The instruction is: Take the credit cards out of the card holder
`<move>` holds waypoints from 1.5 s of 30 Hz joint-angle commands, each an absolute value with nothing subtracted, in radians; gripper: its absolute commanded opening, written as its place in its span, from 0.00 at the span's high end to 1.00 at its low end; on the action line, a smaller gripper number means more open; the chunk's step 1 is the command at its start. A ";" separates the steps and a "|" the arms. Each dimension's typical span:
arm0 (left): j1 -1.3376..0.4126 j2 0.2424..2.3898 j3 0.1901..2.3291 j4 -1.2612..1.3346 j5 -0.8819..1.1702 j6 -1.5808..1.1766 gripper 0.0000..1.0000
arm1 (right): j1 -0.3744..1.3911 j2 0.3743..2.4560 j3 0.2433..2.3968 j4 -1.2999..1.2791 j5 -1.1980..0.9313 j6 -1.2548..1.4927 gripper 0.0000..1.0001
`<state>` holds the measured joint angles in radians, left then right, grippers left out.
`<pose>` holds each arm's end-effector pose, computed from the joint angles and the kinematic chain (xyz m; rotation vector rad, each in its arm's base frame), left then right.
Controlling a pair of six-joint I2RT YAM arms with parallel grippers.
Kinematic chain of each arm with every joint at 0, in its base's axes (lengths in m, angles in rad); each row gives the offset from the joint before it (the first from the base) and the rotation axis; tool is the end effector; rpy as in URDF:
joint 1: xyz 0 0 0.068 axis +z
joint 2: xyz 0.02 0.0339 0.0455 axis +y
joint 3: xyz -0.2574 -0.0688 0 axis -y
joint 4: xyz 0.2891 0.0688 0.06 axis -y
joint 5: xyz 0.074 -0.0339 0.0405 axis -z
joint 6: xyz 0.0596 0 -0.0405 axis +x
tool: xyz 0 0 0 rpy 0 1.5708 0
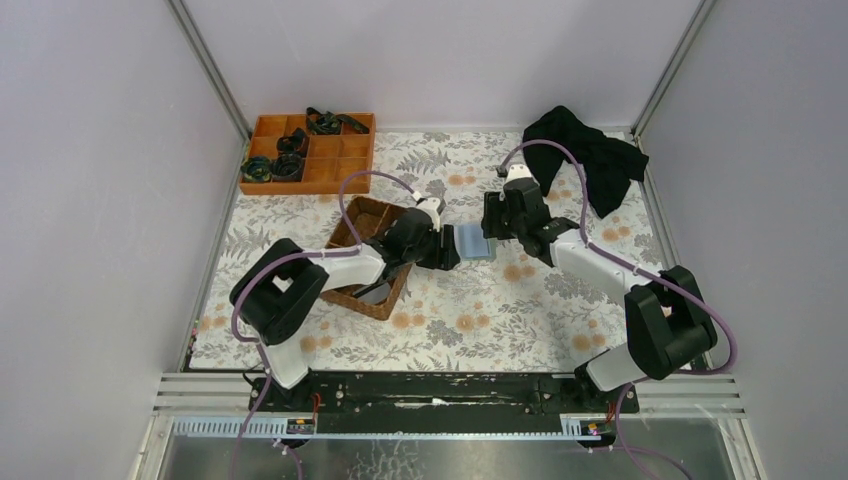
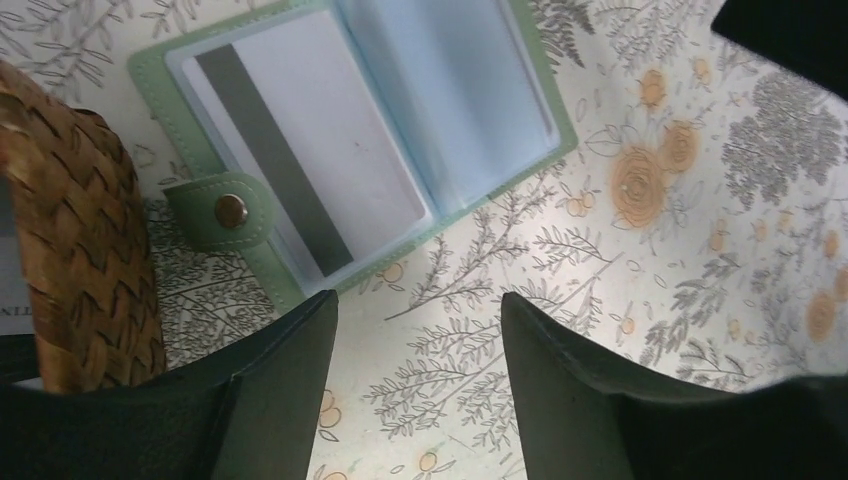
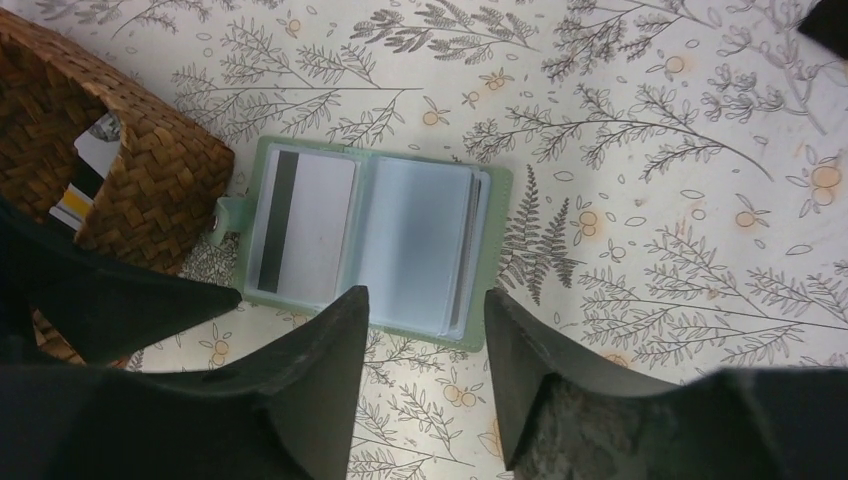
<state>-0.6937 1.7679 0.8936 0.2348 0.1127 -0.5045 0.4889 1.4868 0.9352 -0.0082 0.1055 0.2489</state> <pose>0.3100 -0.2665 0.1031 0.2846 2.3034 -0.7655 0.3464 0.1772 0.1988 -0.1944 2.1354 0.3222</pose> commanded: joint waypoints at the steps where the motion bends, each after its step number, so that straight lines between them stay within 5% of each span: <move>1: -0.685 1.790 0.951 0.141 0.005 -0.448 0.32 | 0.486 1.495 0.926 0.070 0.062 0.275 0.44; 17: -0.596 1.792 0.952 0.144 0.002 -0.493 0.35 | 0.487 1.760 1.065 0.000 0.004 0.248 0.28; 27: -0.596 1.854 0.979 0.123 0.014 -0.510 0.35 | 0.487 1.814 1.056 0.012 -0.021 0.254 0.34; 45: -0.596 1.936 0.993 0.109 -0.003 -0.503 0.36 | 0.488 1.789 1.028 0.080 -0.143 0.287 0.60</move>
<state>-0.5945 1.8755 1.0023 0.1425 -0.0006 -0.5056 0.4889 1.8141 1.0286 0.0235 -0.0906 0.2646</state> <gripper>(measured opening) 0.642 0.432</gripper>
